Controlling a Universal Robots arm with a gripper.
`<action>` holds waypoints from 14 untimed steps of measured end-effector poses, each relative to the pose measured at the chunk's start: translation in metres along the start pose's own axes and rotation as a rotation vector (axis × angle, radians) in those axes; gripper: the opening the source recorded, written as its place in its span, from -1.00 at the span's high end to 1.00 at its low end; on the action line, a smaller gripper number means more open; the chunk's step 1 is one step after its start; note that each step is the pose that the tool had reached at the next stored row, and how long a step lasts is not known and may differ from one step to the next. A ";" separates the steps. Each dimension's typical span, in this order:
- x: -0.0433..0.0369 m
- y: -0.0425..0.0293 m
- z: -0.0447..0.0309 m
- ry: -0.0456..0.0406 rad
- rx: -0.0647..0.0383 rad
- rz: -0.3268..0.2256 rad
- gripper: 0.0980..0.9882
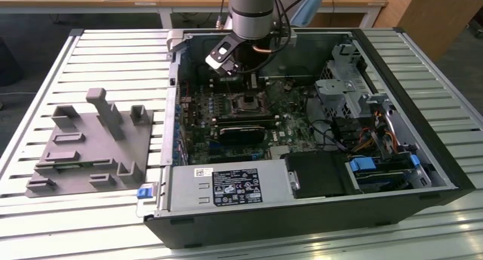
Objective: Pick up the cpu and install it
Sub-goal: 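Place the cpu into insertion slot, then close the cpu cover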
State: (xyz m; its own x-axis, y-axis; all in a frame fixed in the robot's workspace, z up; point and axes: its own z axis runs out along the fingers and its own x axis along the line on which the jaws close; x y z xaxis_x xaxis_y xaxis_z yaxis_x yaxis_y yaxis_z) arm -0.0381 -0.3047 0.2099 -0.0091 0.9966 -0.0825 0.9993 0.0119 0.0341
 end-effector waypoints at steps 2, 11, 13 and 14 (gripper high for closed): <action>0.0000 0.0000 -0.0001 0.0000 0.000 0.000 0.98; -0.0006 0.0002 -0.0067 -0.0002 0.000 0.000 0.98; -0.0008 0.0003 -0.0104 -0.0005 0.000 0.000 0.98; -0.0010 0.0004 -0.0124 -0.0007 0.000 0.000 0.98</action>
State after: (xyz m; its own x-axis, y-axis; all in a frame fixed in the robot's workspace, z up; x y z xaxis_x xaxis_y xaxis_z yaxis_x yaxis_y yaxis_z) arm -0.0381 -0.3047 0.2224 -0.0091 0.9965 -0.0831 0.9993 0.0120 0.0340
